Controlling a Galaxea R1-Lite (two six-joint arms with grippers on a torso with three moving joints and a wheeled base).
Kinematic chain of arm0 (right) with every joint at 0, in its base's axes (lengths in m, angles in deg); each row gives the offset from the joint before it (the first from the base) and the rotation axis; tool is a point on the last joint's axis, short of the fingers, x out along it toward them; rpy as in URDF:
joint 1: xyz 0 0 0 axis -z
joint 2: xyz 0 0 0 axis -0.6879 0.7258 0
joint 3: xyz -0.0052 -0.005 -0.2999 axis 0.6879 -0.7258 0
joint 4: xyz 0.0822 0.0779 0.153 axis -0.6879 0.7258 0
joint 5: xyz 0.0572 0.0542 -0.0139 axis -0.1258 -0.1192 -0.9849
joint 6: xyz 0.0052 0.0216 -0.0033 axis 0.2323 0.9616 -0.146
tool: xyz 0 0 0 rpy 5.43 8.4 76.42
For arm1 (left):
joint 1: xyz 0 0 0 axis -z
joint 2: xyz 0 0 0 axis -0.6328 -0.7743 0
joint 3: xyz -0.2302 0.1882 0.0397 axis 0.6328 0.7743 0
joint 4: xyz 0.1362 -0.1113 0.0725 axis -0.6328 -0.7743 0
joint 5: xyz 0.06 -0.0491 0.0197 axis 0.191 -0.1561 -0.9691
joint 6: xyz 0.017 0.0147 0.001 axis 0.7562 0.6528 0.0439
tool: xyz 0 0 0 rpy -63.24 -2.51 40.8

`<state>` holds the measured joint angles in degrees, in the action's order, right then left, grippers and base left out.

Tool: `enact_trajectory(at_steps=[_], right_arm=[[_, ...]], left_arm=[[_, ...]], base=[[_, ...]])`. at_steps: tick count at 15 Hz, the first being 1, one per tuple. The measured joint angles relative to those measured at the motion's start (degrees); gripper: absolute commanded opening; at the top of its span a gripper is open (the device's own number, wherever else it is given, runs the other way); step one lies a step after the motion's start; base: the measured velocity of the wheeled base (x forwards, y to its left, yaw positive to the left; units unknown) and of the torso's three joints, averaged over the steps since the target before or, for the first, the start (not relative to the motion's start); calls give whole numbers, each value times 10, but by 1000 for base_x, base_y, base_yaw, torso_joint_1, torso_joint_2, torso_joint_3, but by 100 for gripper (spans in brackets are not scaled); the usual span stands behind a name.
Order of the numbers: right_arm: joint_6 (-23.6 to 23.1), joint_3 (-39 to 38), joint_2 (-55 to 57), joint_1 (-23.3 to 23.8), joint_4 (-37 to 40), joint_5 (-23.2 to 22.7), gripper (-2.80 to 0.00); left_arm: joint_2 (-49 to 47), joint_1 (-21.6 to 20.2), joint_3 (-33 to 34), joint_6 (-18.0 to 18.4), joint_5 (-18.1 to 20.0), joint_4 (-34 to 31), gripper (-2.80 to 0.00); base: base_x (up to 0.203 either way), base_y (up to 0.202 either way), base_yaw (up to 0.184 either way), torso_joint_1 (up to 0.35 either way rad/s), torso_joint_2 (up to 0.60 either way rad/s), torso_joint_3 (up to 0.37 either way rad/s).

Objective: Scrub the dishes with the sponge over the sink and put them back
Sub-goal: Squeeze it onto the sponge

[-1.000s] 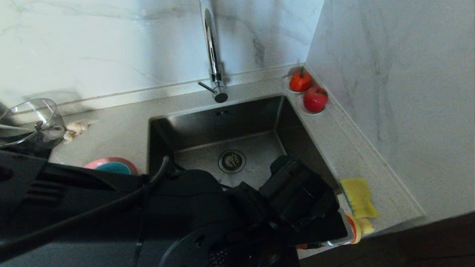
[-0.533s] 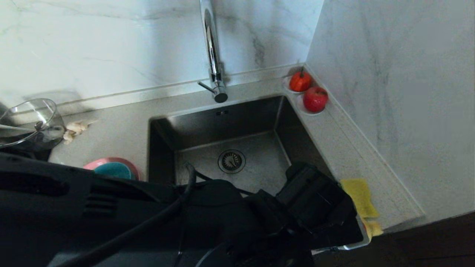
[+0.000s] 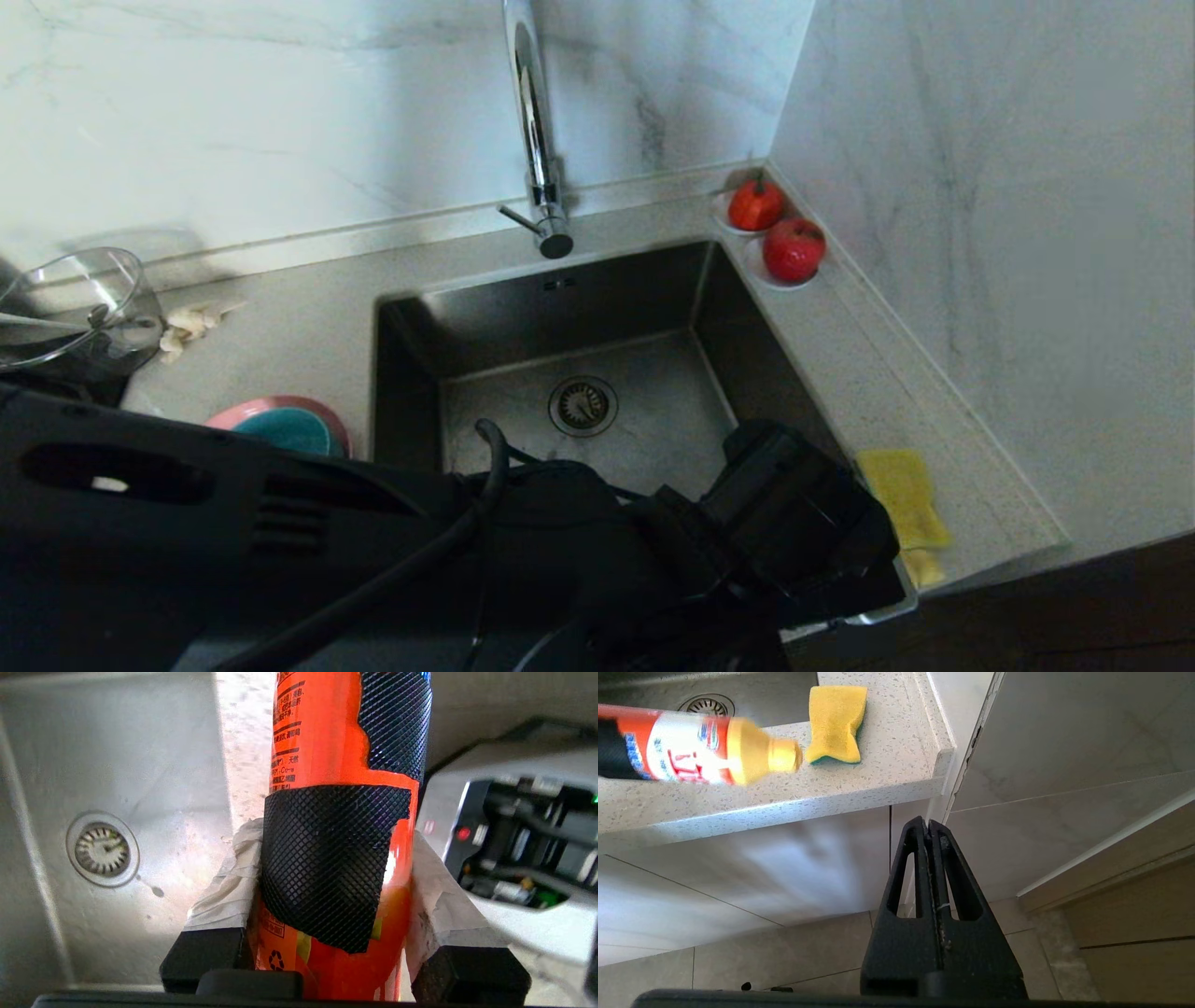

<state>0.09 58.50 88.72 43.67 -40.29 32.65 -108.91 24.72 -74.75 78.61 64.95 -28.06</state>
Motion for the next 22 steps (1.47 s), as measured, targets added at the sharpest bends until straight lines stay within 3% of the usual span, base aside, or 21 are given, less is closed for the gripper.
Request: enact_trajectory(at_steps=[10, 22], right_arm=[[0, 0, 0, 0, 0, 0, -280], [0, 0, 0, 0, 0, 0, -280]], left_arm=[[-54, -19, -109, -66, -16, -36, -280], [-69, -27, -132, -67, -30, -37, -280]], base=[[0, 0, 0, 0, 0, 0], [0, 0, 0, 0, 0, 0]])
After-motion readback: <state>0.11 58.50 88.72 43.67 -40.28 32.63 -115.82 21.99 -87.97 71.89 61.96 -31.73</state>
